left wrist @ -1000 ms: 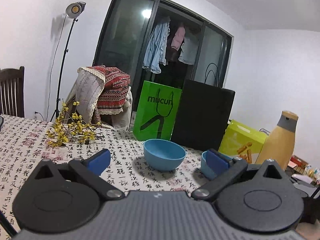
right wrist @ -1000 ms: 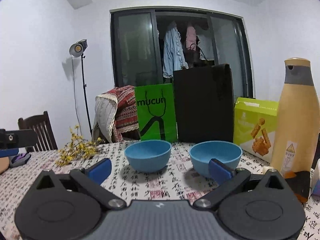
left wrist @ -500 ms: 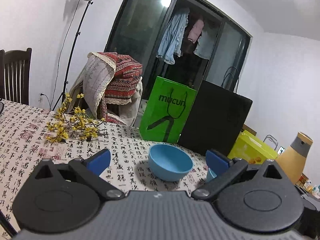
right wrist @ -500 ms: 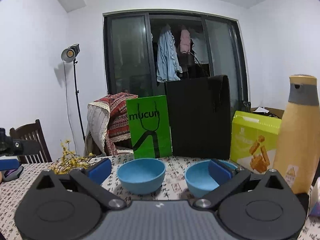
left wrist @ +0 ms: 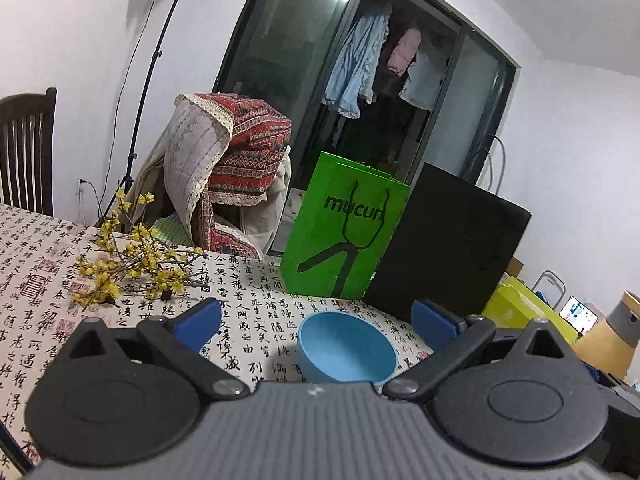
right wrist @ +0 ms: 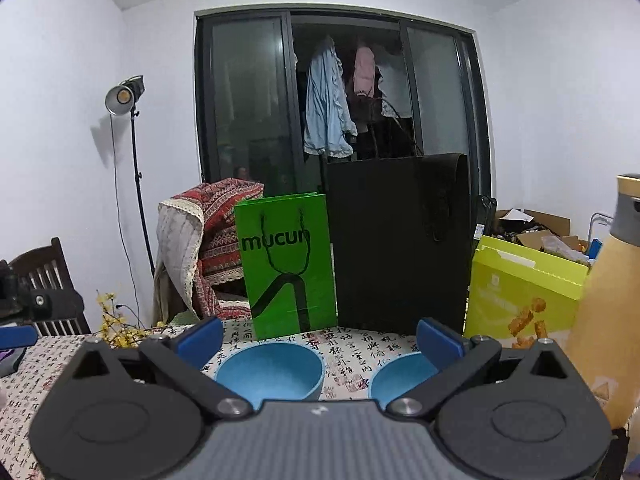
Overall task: Organize plates and bowls
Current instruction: 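Move both open grippers toward the blue bowls beside the green bag, then lower both open grippers onto the rim of one blue bowl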
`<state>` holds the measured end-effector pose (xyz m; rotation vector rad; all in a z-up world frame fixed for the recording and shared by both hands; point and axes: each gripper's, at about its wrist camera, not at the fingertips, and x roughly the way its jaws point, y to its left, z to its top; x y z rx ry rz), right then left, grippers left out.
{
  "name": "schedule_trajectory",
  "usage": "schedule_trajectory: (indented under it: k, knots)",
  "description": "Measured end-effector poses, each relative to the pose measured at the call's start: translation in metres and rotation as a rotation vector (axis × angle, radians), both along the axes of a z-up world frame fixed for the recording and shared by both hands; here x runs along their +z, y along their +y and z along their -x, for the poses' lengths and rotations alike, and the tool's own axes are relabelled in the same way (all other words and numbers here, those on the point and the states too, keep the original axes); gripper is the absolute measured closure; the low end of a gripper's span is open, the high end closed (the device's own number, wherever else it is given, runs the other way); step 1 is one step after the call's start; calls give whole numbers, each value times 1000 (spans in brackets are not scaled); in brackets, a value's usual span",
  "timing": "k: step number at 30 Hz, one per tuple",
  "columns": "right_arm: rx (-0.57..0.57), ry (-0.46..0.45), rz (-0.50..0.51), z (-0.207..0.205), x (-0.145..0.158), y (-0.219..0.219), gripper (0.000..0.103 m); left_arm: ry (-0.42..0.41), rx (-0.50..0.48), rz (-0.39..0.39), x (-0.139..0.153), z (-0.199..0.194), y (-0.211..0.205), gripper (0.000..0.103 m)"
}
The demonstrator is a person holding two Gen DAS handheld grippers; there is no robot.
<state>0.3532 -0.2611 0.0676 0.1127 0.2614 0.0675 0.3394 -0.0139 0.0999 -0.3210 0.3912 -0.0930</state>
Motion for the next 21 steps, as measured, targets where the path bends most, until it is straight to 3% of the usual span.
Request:
schedule_trajectory:
  k: [12,21]
  knots:
    - [-26,43,-7,-60,3,5,0,35,38,7,5,-60,-6,0]
    - [-45,84,0,-107,-6,10,0,97,61,2,-8,-111,-10,0]
